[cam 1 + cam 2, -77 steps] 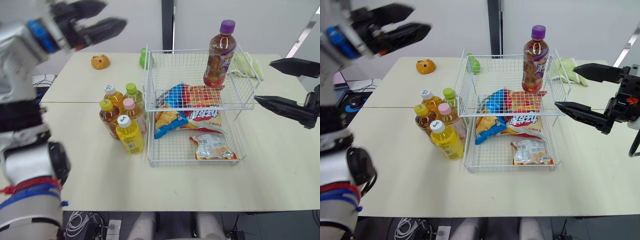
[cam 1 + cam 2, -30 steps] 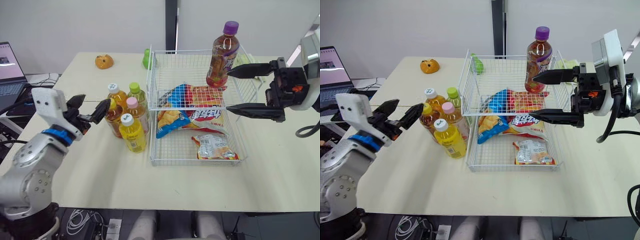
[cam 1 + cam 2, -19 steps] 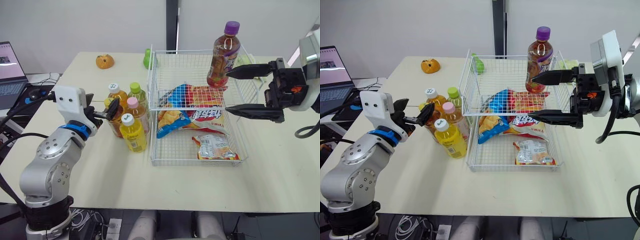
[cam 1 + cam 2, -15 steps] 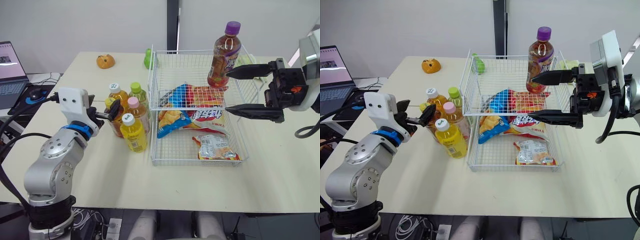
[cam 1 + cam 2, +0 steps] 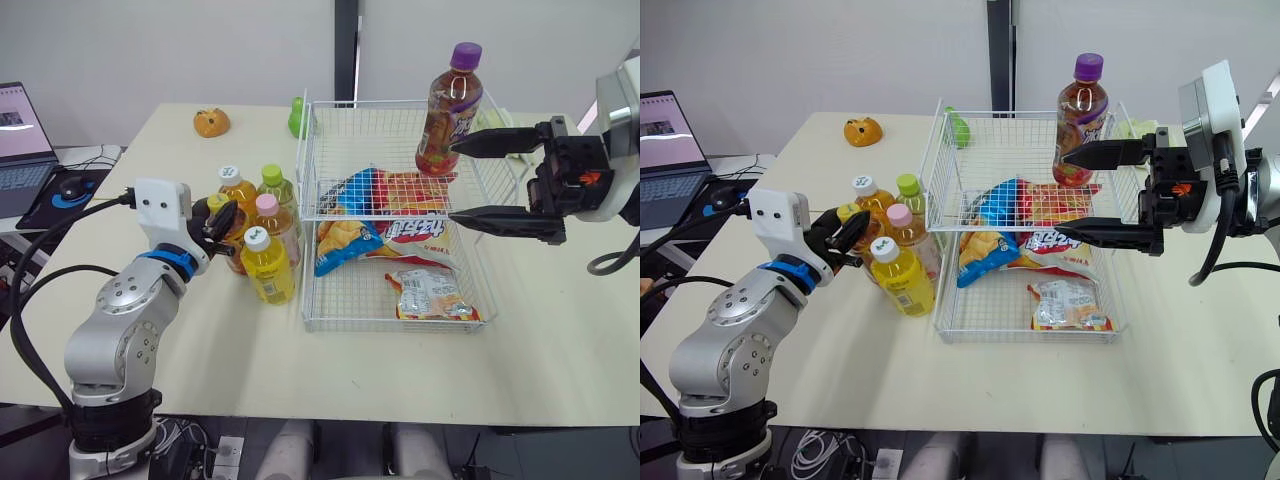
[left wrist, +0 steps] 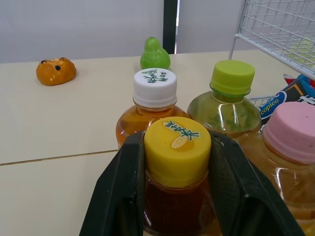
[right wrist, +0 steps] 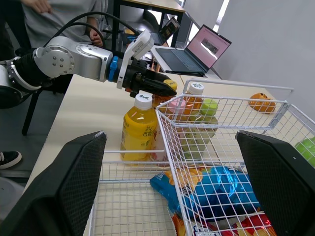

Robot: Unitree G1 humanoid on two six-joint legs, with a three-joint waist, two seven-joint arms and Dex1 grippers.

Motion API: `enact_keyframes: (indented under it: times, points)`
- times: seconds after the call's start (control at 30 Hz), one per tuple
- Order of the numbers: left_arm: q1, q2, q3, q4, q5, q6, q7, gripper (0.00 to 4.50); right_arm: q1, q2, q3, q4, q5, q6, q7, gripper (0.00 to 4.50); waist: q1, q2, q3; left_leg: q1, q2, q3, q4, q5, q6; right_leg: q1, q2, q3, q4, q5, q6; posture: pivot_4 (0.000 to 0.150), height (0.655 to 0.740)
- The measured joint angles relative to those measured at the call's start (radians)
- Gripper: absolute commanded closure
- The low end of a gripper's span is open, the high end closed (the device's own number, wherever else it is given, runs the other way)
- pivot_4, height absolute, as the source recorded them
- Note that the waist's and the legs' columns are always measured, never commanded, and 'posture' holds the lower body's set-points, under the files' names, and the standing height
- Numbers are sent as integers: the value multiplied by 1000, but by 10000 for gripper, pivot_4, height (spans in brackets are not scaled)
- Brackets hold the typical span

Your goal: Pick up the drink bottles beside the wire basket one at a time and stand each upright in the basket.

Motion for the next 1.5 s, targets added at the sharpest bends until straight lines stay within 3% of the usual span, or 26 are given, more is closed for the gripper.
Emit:
enact_keyframes:
  times: [0.23, 0.33, 0.43, 0.53, 0.67, 0.83, 1.03, 1.27, 1.5]
  points:
    - [66, 113, 132, -88, -97, 74, -60, 31521, 1, -10, -27, -2, 0, 1, -1, 0, 1, 0, 0, -1, 1, -1, 0, 0, 0, -1, 1, -1, -1, 0, 0, 1500, 7400]
    - [25, 267, 239, -75, -197, 133, -154, 31521, 2, -25, -43, 9, -4, 1, -1, 0, 3, -1, 1, -2, 1, -3, 0, 0, 0, -1, 1, -3, -2, 0, 0, 1500, 7400]
    - [-150, 479, 327, 50, -327, 202, -279, 31522, 7, -33, -59, 25, -21, 0, -5, 0, 4, -2, 2, -3, 1, -3, 0, 0, 0, -1, 2, -3, -4, -1, 0, 1500, 7400]
    - [-331, 595, 334, 170, -401, 238, -355, 31522, 15, -37, -76, 27, -30, -1, -11, 0, 4, -2, 2, -3, 0, -2, -1, 0, 0, 0, 1, -3, -4, 0, 1, 1500, 7400]
    - [-613, 627, 187, 353, -421, 264, -411, 31522, 46, -44, -100, 21, -30, -1, -28, 0, 7, -4, 3, -3, 0, -2, 0, 0, 0, 0, 2, -5, -4, 0, 1, 1500, 7400]
    - [-1045, 535, -73, 636, -316, 227, -510, 31522, 116, -61, -170, -13, -26, 13, -71, 0, 3, -6, 5, -4, 0, -1, 0, 0, 0, 0, 2, -4, -3, 0, 1, 1500, 7400]
    - [-1310, 332, -225, 901, -170, 125, -622, 31522, 212, -80, -277, -78, -5, 49, -128, 0, 0, -6, 5, -5, 0, -1, 0, 0, -1, -1, 2, -5, -3, 0, 2, 1500, 7400]
    - [-1398, 79, -288, 1147, -36, -28, -698, 31522, 280, -82, -361, -158, 46, 86, -203, 0, -12, -6, 5, -5, 0, -1, 0, 0, 0, -2, 1, -4, -2, 0, 2, 1500, 7400]
    - [-1399, -90, -320, 1319, 86, -164, -718, 31523, 328, -82, -427, -202, 52, 96, -285, 0, -25, -6, 6, -5, -1, -1, 0, 0, 0, -3, 1, -3, -1, 0, 2, 1500, 7400]
